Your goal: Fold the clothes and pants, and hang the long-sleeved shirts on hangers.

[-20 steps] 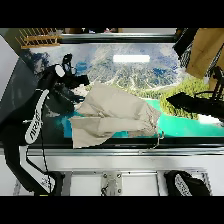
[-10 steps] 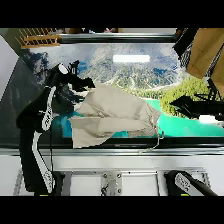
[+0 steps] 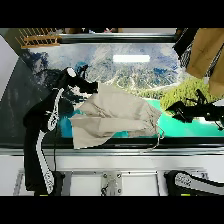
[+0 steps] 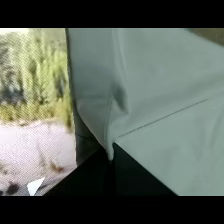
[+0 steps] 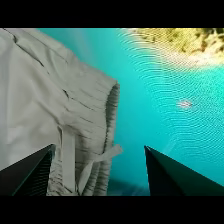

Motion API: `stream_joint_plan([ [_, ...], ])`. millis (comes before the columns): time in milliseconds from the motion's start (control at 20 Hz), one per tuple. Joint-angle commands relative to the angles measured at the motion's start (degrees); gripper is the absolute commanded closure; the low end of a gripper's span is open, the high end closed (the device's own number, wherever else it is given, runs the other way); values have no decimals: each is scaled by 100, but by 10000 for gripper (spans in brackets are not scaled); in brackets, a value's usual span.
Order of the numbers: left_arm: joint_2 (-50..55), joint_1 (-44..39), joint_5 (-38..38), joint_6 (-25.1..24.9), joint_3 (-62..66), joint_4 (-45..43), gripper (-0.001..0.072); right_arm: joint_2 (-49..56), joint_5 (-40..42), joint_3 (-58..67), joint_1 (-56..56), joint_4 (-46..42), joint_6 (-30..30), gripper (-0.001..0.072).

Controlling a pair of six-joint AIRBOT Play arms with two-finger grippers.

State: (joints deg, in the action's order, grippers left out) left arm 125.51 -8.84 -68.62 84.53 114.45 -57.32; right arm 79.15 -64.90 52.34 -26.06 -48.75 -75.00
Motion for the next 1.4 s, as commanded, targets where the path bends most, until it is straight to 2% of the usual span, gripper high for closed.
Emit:
stream_joint_plan([
  [0, -35, 44, 24, -9, 0, 39, 704, 435, 356, 0, 341, -7, 0, 103],
  [350, -57, 48, -42, -13, 254, 37, 704, 824, 1394, 2, 1416, 227, 0, 106],
  [400, -63, 48, -50, -13, 260, 39, 704, 833, 1528, 2, 1521, 258, 2, 188],
  [500, -133, 48, -131, -15, 258, 28, 703, 815, 1714, 22, 1631, 254, 24, 545],
  [550, -229, 50, -142, -15, 258, 0, 704, 774, 1707, 74, 1626, 251, 26, 686],
  [750, -1495, 61, 398, -28, 258, -575, 705, -81, 1460, 1012, 1502, 234, 531, 692],
  [950, -3742, 50, 664, -321, 249, -603, 704, -1539, 603, 2732, 1497, 234, 625, 692],
  [1100, -5552, 31, 942, -323, -127, -603, 704, -2710, 444, 3523, 1504, 249, 463, 693],
  [1350, -7910, 31, 2326, -326, -1322, -603, 704, -4124, 483, 3724, 1502, 247, -109, 693],
])
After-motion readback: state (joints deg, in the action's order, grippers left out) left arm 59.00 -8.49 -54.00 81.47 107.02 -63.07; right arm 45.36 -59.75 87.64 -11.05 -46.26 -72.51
